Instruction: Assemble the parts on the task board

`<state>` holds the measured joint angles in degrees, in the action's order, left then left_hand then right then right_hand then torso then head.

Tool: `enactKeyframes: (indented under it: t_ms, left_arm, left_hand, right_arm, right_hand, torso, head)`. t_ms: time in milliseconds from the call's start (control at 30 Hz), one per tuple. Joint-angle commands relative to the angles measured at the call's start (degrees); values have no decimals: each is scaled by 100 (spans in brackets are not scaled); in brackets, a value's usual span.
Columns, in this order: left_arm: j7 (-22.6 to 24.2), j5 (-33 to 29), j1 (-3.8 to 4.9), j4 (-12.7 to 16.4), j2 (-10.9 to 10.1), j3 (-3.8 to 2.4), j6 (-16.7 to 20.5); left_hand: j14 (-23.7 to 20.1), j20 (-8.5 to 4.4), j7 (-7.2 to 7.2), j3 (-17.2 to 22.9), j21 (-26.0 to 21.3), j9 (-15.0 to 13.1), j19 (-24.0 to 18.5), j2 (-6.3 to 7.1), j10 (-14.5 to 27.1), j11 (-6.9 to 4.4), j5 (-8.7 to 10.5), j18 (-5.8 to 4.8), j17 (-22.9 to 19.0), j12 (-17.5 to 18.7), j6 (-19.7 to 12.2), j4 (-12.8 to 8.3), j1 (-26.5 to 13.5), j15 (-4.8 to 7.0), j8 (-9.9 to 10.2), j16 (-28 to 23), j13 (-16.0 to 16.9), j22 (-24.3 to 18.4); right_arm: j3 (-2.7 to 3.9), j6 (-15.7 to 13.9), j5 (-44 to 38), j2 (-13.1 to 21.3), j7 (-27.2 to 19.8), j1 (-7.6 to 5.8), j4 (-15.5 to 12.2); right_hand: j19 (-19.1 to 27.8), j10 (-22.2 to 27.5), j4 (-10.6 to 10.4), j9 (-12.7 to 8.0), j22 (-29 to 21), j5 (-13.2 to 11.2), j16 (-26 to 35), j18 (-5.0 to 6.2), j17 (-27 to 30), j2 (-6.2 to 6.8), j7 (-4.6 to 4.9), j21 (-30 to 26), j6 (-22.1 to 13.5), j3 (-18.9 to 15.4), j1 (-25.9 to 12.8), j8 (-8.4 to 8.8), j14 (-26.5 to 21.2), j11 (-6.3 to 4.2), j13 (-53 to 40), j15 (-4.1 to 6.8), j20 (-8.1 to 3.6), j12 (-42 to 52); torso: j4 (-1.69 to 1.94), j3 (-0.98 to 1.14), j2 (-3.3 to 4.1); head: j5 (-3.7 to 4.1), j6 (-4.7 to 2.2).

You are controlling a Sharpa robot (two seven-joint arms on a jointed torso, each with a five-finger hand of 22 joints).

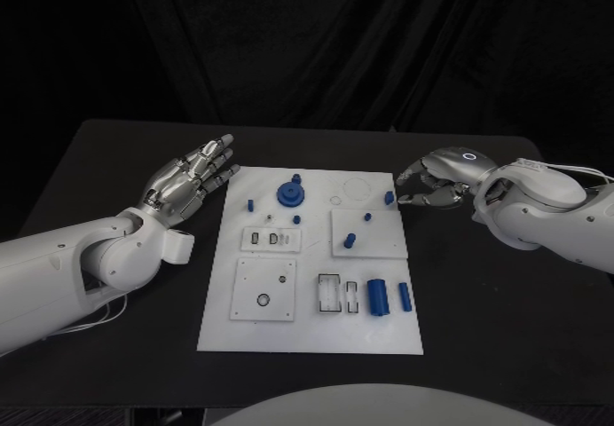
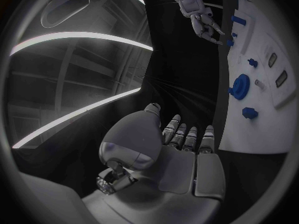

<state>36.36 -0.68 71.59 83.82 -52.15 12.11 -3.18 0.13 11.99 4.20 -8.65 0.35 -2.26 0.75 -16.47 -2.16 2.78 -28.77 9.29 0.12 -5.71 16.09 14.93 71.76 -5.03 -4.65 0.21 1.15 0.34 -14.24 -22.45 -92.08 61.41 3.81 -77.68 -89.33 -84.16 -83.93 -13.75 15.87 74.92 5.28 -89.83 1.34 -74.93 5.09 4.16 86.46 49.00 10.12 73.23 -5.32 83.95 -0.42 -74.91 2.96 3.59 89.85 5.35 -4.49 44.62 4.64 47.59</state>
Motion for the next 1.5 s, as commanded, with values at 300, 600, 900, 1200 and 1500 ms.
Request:
enactKeyframes:
  t_ms: [300, 600, 900, 1200, 1500]
  left_arm:
    - [72, 3, -54, -21, 26, -5, -71]
    - [75, 3, -104, -23, -3, -5, -96]
    - [63, 3, -126, -11, 4, -5, -145]
    - [55, 3, -136, -6, -3, -5, -157]
    - [39, 3, -145, -20, 2, -5, -167]
  left_hand:
    - [1, 46, 1, 33, 16, -2, -7, -4, -12, 35, -46, 113, -5, 16, -22, -2, 79, -26, -30, -11, 7, 3]
    - [1, 47, 1, 36, 16, -2, -7, -5, -11, 35, -48, 113, -5, 18, -21, -3, 80, -27, -30, -11, 7, 3]
    - [0, 47, 1, 40, 15, -1, -8, -7, -10, 36, -51, 113, -5, 19, -29, -6, 82, -28, -27, -12, 7, 2]
    - [-1, 48, 3, 46, 14, 1, -9, -7, -8, 40, -54, 112, -6, 23, -42, -9, 84, -32, -23, -12, 6, 1]
    - [-1, 48, 3, 46, 14, 1, -9, -7, -8, 40, -54, 112, -6, 23, -42, -9, 84, -32, -23, -12, 6, 1]
  right_arm:
    - [2, 31, 0, -245, 109, 119, 231]
    - [2, -16, 0, -424, 134, 206, 353]
    - [3, -86, 0, -526, 161, 231, 447]
    - [4, -171, 0, -579, 143, 235, 472]
    - [4, -307, 0, -584, 137, 235, 475]
  right_hand:
    - [-215, -607, -18, -13, 1327, 18, -17, 2, -1507, 63, 6, -109, -46, 9, 123, 41, 605, 4, -1509, 15, -20, 15]
    - [-189, -607, -7, -16, 1315, 47, -17, 11, -1507, 75, 11, -143, -50, 4, 169, 50, 605, 8, -1509, 14, -17, 15]
    - [-153, -607, 9, -16, 1297, 77, -17, 24, -1507, 77, 26, -190, -40, 4, 221, 50, 605, 17, -1509, 10, -14, 15]
    - [-143, -607, 171, 174, 1290, 1028, -17, 30, -1507, -43, 10, -224, 475, 78, 548, -246, 605, 5, -1509, 16, -15, 15]
    - [-154, -607, 313, 479, 1294, 1153, -17, 28, -1507, -102, -26, -220, 711, 60, 639, -613, 605, -29, -1509, 44, -44, 15]
  torso:
    - [10, 6, 1]
    - [0, 4, 6]
    - [2, 3, 4]
    - [0, 6, 2]
    - [-3, 6, 4]
  head:
    - [4, -3]
    - [-24, 9]
    - [-35, 33]
    - [-42, 54]
    - [-64, 58]
